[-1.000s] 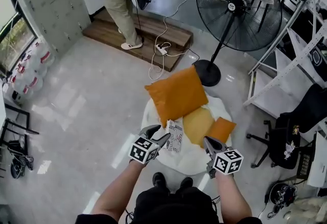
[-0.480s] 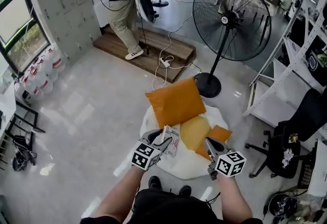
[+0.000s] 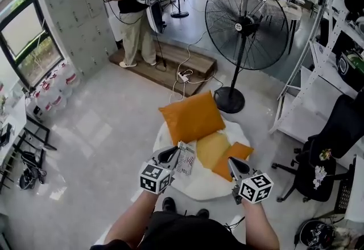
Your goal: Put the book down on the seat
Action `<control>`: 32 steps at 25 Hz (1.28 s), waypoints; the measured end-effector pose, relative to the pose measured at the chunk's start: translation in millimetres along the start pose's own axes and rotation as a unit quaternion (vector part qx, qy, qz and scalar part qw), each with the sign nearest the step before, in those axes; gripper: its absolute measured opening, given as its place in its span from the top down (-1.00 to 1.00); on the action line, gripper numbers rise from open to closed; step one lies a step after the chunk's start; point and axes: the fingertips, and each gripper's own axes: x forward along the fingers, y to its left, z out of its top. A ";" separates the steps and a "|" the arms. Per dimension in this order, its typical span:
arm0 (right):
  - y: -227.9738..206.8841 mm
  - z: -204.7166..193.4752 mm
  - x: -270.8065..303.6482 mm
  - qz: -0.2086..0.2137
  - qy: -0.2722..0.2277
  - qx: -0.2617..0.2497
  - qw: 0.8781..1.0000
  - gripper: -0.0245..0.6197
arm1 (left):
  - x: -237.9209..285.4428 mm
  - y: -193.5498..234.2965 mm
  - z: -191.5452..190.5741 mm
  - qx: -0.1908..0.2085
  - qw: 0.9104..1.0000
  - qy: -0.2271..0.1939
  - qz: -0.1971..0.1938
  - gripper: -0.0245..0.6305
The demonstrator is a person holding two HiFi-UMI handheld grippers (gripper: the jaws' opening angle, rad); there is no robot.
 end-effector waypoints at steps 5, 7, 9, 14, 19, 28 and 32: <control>9.3 25.2 -20.4 0.015 -0.032 -0.026 0.999 0.90 | -8.3 -26.6 20.7 0.010 1.000 -0.018 -0.009 0.92; 13.9 37.6 -25.8 0.018 -0.047 -0.031 0.998 0.90 | -13.0 -32.5 31.6 0.010 0.999 -0.030 -0.015 0.92; 15.9 48.6 -30.5 0.019 -0.058 -0.033 0.998 0.90 | -16.5 -35.5 44.9 0.008 0.999 -0.044 -0.018 0.92; 19.6 63.8 -37.8 0.011 -0.074 -0.028 0.997 0.90 | -27.6 -30.2 72.8 0.009 0.997 -0.070 -0.027 0.92; 31.1 81.9 -26.4 0.009 -0.086 -0.043 0.995 0.90 | -41.6 -9.0 87.3 0.038 0.996 -0.082 -0.027 0.92; 48.1 101.8 6.5 -0.007 -0.097 -0.063 0.993 0.90 | -45.5 34.5 83.9 0.029 0.995 -0.088 -0.022 0.92; 47.9 96.5 9.2 -0.009 -0.089 -0.063 0.994 0.90 | -39.4 40.9 83.1 0.021 0.995 -0.090 -0.026 0.92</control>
